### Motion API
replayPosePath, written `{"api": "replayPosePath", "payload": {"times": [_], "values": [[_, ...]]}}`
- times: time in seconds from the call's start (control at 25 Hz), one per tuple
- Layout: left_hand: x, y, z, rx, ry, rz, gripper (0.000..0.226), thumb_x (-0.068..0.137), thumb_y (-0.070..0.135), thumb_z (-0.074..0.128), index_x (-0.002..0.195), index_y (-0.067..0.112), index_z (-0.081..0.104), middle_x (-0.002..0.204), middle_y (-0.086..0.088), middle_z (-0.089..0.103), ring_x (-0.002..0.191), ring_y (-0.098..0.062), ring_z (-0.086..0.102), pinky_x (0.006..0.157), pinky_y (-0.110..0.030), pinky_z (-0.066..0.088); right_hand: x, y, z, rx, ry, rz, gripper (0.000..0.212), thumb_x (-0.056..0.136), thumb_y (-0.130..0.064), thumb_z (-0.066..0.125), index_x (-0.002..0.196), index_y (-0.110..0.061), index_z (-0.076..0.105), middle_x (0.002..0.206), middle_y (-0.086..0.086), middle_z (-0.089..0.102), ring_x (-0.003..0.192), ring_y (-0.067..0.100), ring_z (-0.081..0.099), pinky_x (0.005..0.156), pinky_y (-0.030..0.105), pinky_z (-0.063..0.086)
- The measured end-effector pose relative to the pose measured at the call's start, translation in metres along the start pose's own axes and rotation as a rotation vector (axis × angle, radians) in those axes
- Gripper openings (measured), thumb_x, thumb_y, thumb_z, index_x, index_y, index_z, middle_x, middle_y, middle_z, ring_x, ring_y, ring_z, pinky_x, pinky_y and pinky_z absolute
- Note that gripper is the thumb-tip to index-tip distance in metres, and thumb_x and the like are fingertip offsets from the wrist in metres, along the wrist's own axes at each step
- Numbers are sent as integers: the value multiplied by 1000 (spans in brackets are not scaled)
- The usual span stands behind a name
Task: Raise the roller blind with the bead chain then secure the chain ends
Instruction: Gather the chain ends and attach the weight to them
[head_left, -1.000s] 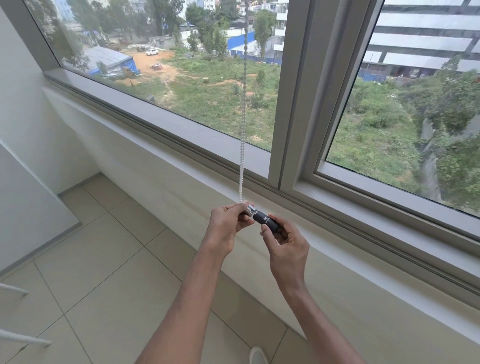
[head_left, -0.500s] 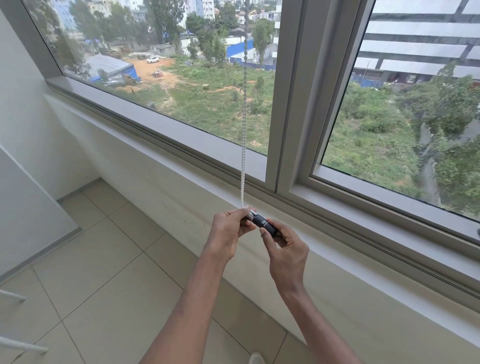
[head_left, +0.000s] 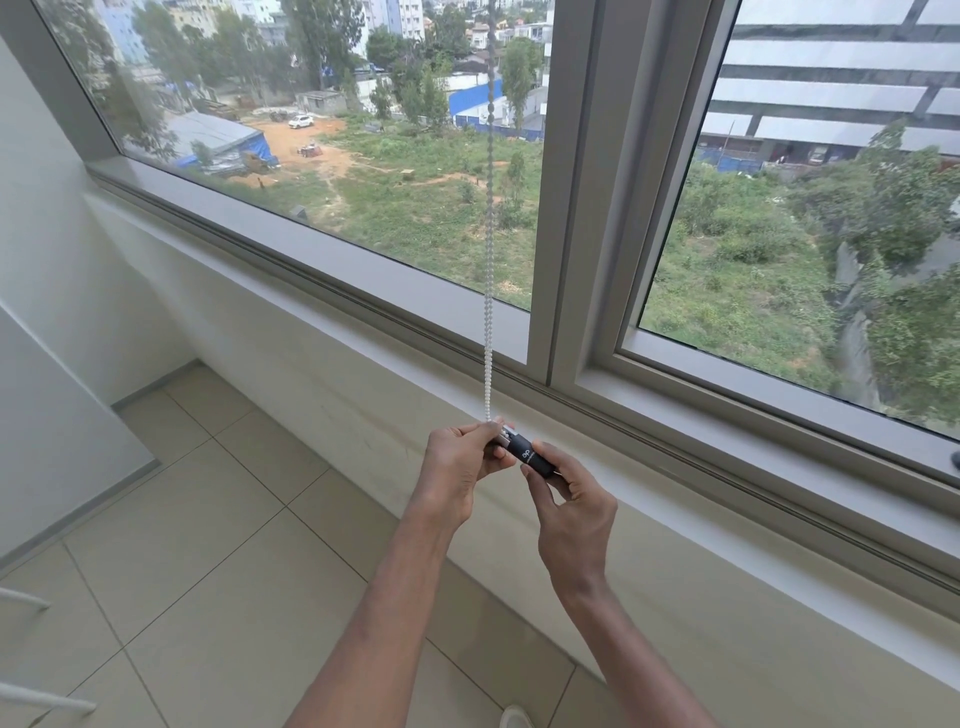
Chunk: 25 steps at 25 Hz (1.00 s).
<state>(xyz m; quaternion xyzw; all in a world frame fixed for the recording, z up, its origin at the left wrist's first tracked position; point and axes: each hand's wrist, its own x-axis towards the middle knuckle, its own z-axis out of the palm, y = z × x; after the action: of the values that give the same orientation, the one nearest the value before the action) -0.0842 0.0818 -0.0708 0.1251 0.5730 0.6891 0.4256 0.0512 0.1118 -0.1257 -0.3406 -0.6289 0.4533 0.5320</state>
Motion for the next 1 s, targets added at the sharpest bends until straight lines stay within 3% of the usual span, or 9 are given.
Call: {"api": "replayPosePath", "payload": {"times": [0.24, 0.4, 0.52, 0.68, 0.8, 0.88, 1.0], "values": [[3, -1, 1, -32, -40, -7, 21, 105, 2, 65, 107, -16, 73, 71, -7, 63, 54, -13, 50, 65, -22, 63, 2, 8, 0, 2, 8, -2, 33, 90, 4, 82, 115, -18, 80, 106, -18, 81, 96, 8, 79, 90, 16, 59], [10, -6, 0, -5, -11, 27, 20, 103, 1, 67, 104, -18, 73, 63, 1, 68, 49, -10, 51, 65, -22, 63, 5, 15, 2, 95, -31, 121, 25, 93, -3, 80, 111, -21, 79, 93, -7, 83, 86, 9, 79, 83, 16, 59], [19, -12, -2, 89, 6, 89, 28, 102, 7, 72, 98, -21, 73, 58, -2, 60, 50, -12, 55, 72, -26, 64, 10, 21, 4, 92, -71, 165, 23, 95, -5, 79, 108, -23, 77, 90, -5, 82, 84, 8, 77, 82, 19, 59], [23, -22, -2, 274, -35, 199, 14, 96, 18, 81, 89, 6, 85, 64, -2, 71, 63, -17, 64, 72, -22, 61, 15, 29, 8, 35, -144, 181, 35, 93, 0, 79, 105, -32, 77, 99, -15, 83, 91, 4, 79, 86, 15, 60], [26, -34, -3, 389, -47, 325, 9, 89, 26, 87, 95, 19, 86, 85, 1, 82, 76, -12, 76, 75, -25, 63, 24, 37, 13, 10, -175, 207, 36, 92, -1, 81, 101, -35, 77, 96, -16, 83, 87, 3, 79, 85, 20, 62], [31, -41, -4, 449, -12, 403, 14, 88, 26, 88, 101, 21, 85, 95, 4, 81, 83, -13, 77, 77, -29, 65, 34, 44, 16, 3, -182, 215, 33, 92, 2, 80, 102, -29, 78, 96, -11, 84, 90, 8, 80, 86, 24, 63], [42, -50, -5, 520, 25, 485, 22, 88, 17, 88, 106, 28, 83, 98, 9, 79, 76, -6, 72, 70, -26, 63, 49, 52, 23, -6, -217, 209, 21, 94, -1, 79, 107, -17, 79, 99, -3, 85, 95, 17, 81, 90, 29, 63]]}}
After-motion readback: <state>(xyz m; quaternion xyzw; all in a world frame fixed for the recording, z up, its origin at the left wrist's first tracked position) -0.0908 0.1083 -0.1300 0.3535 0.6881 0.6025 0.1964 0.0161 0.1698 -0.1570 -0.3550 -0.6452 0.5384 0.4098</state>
